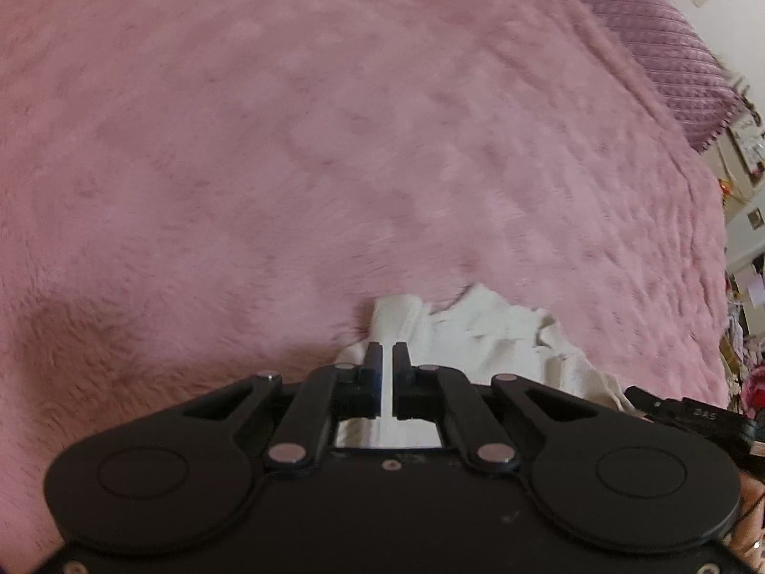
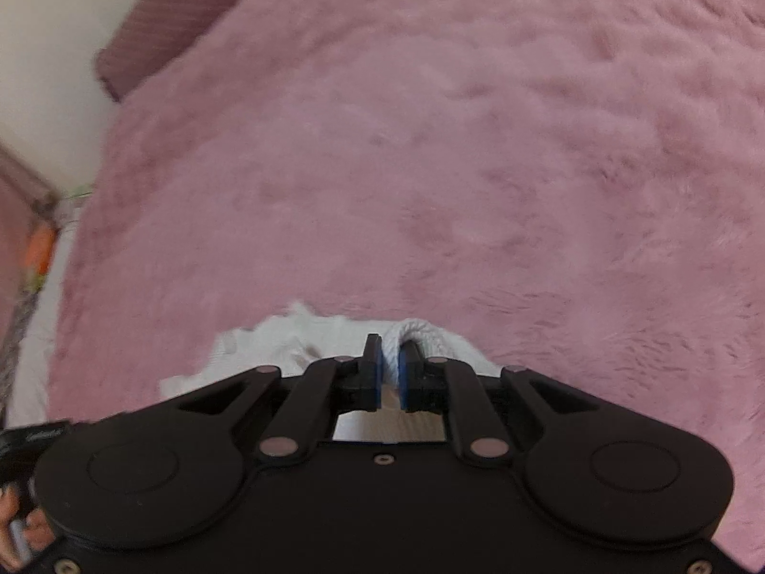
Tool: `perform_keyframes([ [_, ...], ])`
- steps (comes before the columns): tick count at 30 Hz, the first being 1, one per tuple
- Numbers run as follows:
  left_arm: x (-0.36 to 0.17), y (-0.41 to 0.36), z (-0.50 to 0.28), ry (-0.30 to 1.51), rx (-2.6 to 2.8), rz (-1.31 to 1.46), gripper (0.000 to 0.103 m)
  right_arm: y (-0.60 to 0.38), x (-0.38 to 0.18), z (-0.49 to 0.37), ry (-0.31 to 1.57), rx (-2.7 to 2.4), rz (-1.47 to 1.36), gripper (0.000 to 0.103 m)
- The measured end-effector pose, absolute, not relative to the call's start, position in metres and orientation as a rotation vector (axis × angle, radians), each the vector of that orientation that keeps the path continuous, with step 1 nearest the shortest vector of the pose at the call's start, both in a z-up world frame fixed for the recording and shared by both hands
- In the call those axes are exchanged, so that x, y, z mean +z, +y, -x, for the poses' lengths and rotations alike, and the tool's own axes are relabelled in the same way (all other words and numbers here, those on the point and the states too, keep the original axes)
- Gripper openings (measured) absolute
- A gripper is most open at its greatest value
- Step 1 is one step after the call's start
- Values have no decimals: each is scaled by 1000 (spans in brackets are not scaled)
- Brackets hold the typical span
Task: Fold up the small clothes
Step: 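Lift the hem with both grippers and fold it over onto the collar, then open the right gripper while the left gripper opens, releasing the hem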
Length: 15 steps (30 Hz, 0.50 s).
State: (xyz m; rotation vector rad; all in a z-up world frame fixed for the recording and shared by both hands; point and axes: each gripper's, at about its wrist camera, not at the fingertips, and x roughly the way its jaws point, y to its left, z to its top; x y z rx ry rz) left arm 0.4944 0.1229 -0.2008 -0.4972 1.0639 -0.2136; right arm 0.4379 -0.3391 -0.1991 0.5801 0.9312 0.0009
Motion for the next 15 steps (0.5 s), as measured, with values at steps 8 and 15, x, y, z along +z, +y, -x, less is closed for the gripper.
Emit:
perform_keyframes([
  [8, -186, 98, -476, 1021, -335, 463, 2, -333, -181, -420, 762, -88, -456, 54],
  [15, -199, 49, -480, 1046, -418, 437, 4, -278, -162, -393, 719, 168, -315, 56],
])
